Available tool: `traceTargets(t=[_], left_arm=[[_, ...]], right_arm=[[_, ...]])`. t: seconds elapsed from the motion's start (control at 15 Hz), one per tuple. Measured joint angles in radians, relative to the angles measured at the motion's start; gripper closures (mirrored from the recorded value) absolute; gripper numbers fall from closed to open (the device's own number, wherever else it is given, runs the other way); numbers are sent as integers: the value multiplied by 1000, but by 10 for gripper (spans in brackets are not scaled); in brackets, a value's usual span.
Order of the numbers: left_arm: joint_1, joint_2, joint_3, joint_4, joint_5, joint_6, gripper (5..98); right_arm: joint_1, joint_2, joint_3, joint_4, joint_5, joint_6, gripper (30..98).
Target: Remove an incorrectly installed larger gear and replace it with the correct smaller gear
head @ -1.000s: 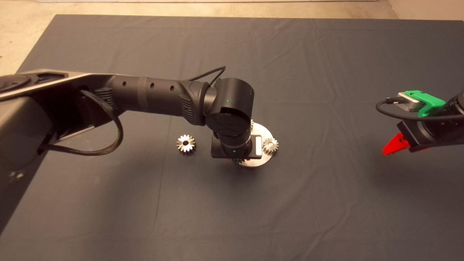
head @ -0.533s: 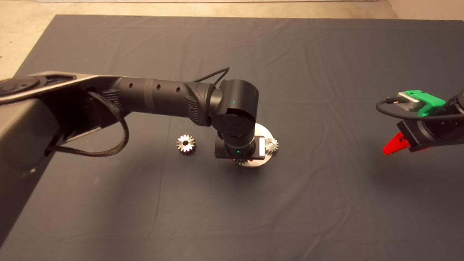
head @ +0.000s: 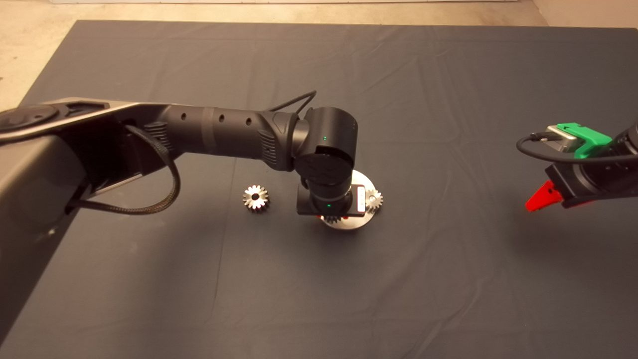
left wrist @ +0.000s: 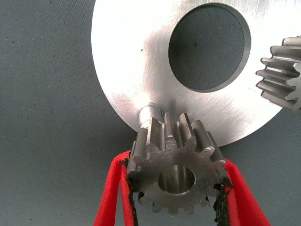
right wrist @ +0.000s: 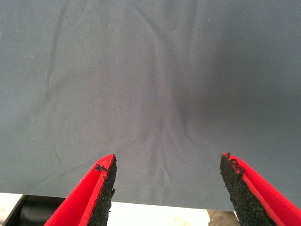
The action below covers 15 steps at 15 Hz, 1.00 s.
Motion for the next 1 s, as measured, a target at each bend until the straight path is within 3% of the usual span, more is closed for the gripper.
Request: traceTargets(t=[1.0], left_arm=[[-2,-7,-8,0,-3,36,786]], right_arm=[[0,35,-1,0,1,2,694]])
